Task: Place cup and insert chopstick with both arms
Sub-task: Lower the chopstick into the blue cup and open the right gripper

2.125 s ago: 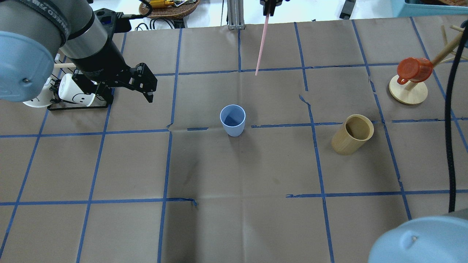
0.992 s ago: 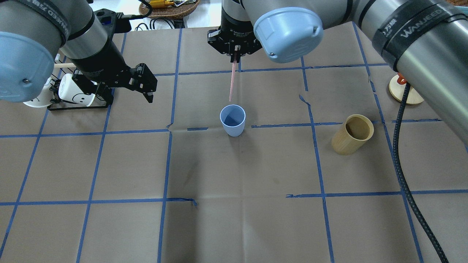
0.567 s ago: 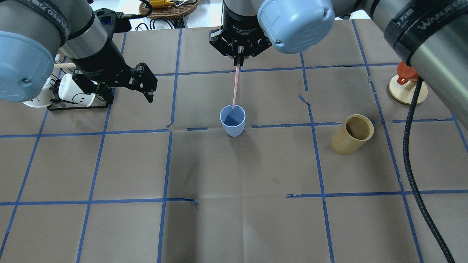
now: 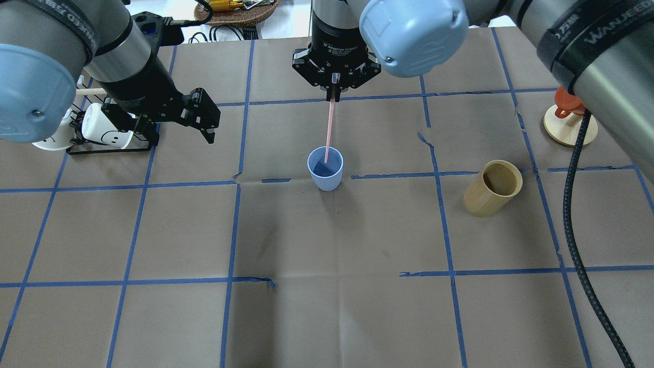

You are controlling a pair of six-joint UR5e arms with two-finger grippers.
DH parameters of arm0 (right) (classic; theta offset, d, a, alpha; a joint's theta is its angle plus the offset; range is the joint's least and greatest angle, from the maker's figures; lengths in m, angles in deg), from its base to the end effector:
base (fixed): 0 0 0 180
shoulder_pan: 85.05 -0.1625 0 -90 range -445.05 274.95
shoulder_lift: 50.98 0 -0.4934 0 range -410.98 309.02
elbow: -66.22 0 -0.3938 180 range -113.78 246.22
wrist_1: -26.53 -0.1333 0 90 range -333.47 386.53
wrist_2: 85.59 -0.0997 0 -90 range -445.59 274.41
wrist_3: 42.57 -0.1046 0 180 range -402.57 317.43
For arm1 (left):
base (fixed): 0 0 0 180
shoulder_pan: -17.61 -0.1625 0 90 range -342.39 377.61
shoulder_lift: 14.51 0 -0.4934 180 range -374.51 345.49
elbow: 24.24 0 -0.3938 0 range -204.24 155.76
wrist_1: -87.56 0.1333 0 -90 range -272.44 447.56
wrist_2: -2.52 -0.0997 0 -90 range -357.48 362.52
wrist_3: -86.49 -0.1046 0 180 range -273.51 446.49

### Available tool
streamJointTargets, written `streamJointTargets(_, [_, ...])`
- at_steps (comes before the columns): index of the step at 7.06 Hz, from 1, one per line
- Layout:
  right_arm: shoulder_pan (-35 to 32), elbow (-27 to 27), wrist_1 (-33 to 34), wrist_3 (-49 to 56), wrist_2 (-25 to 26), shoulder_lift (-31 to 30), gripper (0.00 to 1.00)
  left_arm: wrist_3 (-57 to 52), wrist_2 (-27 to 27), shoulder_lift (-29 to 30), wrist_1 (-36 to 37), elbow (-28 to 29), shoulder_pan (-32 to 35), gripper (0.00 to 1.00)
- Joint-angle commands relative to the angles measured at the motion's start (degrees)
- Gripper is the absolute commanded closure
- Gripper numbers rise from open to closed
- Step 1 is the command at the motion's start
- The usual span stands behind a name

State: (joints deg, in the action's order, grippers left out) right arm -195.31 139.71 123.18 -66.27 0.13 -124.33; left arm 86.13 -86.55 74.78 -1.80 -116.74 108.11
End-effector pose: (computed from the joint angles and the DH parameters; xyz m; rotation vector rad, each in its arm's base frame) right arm 0.3561 -0.5572 0.5419 0.0844 3.0265 -0.1173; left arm -0.1392 -0.4839 0.5370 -0.0232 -3.1251 -0.0314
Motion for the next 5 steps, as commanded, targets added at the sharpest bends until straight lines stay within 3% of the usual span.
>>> streamJointTargets(1, [0.0, 1.3, 0.8, -0.1, 0.1, 0.8, 0.97, 0.0, 0.0, 0.1, 0.0, 0.2, -0.1, 0.0])
streamJointTargets(3, [0.0, 2.2, 0.9, -0.5, 0.0, 1.3, 0.94, 0.0, 0.0, 0.0, 0.0, 0.2, -0.1, 0.0])
streamJointTargets(4, [0.0, 2.1, 0.8, -1.0, 0.1, 1.3, 0.62, 0.1, 0.0, 0.0, 0.0, 0.3, -0.1, 0.0])
streamJointTargets(5, [0.0, 2.1, 0.8, -1.0, 0.0, 1.2, 0.01, 0.1, 0.0, 0.0, 0.0, 0.4, -0.1, 0.0])
